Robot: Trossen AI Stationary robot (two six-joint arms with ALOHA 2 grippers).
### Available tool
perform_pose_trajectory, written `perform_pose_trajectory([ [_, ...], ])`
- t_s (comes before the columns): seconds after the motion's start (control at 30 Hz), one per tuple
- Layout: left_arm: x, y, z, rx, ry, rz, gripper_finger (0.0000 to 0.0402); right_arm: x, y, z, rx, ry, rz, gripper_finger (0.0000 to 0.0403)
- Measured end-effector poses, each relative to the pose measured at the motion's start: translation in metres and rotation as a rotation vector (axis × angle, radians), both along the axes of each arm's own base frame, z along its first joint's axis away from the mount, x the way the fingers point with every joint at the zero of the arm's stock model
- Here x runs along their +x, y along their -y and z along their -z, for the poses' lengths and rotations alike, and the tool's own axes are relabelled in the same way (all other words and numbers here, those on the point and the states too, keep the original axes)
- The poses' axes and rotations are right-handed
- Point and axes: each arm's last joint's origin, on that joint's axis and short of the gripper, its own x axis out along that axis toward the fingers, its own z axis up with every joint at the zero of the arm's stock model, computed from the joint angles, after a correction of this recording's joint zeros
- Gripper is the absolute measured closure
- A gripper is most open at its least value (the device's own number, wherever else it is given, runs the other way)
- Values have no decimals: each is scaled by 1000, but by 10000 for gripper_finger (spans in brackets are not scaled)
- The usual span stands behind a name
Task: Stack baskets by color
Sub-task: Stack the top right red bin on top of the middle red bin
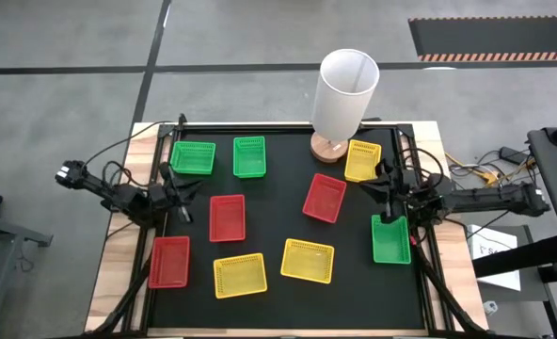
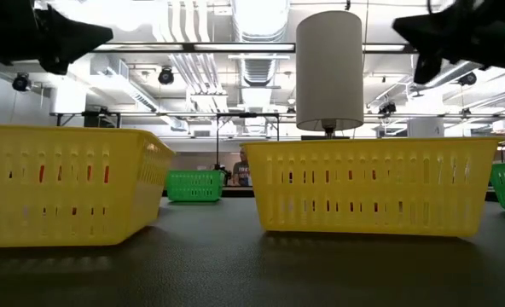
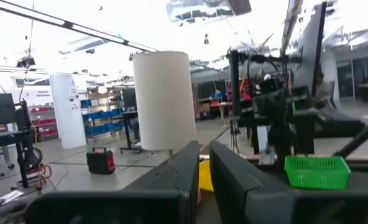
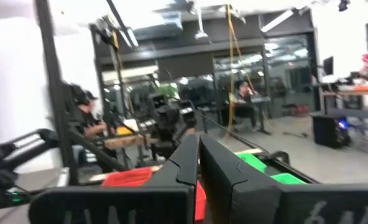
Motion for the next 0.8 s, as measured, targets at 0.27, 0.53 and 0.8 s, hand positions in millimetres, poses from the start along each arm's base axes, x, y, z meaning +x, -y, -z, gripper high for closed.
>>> perform_pose_trajectory([
  [0.27,-1,0,-8,-8,45,29,379,49,-1,-23,-76,-143,-5,394],
  [0.53,-4,3,-18,19,166,183,379,104,-20,-45,-194,-281,-91,394],
  [0.8,-8,2,-26,4,259,210,379,148,-45,-58,-209,-516,-163,394],
])
